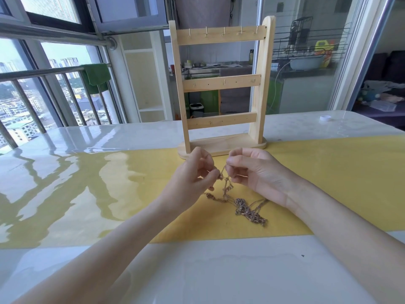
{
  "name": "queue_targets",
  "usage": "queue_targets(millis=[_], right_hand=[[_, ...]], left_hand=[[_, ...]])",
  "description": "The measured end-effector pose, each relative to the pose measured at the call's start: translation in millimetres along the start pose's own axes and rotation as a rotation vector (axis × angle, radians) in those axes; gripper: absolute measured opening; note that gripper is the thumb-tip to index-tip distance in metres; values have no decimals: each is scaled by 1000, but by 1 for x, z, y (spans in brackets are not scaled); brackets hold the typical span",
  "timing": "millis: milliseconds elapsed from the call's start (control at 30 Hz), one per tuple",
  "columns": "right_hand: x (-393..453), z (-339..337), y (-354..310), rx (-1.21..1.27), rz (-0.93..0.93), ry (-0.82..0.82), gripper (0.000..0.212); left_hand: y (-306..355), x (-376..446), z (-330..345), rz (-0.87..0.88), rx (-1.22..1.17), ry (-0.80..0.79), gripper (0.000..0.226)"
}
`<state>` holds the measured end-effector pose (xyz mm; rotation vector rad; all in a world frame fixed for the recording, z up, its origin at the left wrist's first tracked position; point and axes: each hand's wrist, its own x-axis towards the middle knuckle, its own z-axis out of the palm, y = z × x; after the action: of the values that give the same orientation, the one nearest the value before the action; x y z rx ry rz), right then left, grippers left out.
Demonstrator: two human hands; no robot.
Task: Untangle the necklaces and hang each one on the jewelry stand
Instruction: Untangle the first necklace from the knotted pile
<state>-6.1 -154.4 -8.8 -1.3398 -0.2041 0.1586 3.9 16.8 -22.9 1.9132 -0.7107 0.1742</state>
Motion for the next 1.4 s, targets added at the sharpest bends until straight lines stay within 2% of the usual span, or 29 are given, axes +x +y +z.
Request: queue_targets(millis=[100, 233, 400, 600, 700, 767, 867, 1200, 1300, 1400], right_hand=[[0, -3, 0, -47, -11, -1, 5], [-1, -4, 4, -329, -33, 42, 13], [-3, 1, 5, -425, -14, 28, 10], [-4, 3, 5, -467, -18, 12, 4], [-4, 4, 5, -501, -13, 4, 5], [-4, 4, 5, -498, -8, 7, 8], [-3, 4, 6, -459, -6, 16, 27], [0, 4, 10, -462, -37, 78, 20], [0, 4, 10, -427, -69, 68, 18], [-1, 4, 10, -413, -88, 62, 17]], left_hand=[[-1, 0, 3, 52, 101, -35, 25], [-3, 2, 4, -52, 34, 24, 26], [-1, 3, 3, -92, 13, 8, 26], [1, 0, 2, -90, 62, -24, 24], [4, -1, 2, -155, -18, -38, 19], [6, -1, 2, -233, -140, -43, 15], [9, -2, 0, -289, -269, -73, 14], [10, -1, 0, -213, -130, 0, 11], [9, 0, -1, -186, -156, 44, 19], [9, -1, -2, -137, -75, 87, 24]])
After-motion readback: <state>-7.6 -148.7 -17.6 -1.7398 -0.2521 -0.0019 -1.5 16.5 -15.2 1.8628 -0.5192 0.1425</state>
